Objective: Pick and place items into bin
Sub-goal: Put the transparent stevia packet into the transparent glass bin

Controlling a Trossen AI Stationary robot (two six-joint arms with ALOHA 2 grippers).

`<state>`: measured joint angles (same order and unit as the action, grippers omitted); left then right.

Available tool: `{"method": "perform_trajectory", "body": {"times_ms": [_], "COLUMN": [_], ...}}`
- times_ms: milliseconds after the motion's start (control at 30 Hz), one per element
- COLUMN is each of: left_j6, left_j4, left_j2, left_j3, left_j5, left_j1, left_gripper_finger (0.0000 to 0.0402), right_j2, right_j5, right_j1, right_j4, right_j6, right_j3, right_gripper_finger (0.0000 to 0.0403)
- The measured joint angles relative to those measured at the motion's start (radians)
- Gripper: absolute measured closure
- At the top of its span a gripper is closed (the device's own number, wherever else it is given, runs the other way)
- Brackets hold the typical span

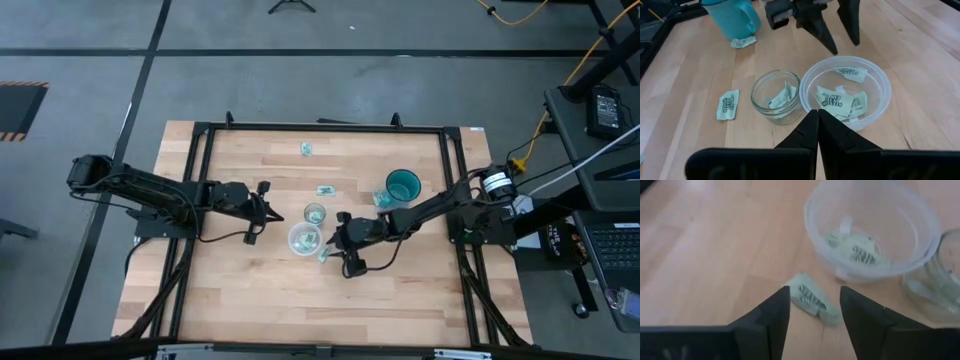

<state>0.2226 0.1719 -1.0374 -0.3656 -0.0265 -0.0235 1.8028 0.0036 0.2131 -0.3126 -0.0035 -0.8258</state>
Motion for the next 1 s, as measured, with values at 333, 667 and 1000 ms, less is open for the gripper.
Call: {"method": "perform_trajectory", "body": {"times_ms": [333,667,1000], "left_j6": [0.000,0.000,0.000], "left_j4": [-0.001,-0.001,-0.001], "left_j2": [0.000,0.000,0.000], "left_j3": [0.000,0.000,0.000], "left_j5": [0.000,0.000,0.000], "left_j1": [0.000,0.000,0.000], "left_gripper_finger": [0.0397,0.0396,0.0397], "right_j2": [0.076,0.116,0.127], "right_j5": [0.030,0.082,0.082], "right_j1": [-0.001,-0.001,-0.001], "right_j4": [-0.030,-0.046,-0.067], "right_j6": [0.000,0.003,0.000], "right_j3": [0.000,0.000,0.000], "right_gripper_finger": [0.0225,0.0225,0.0240]}}
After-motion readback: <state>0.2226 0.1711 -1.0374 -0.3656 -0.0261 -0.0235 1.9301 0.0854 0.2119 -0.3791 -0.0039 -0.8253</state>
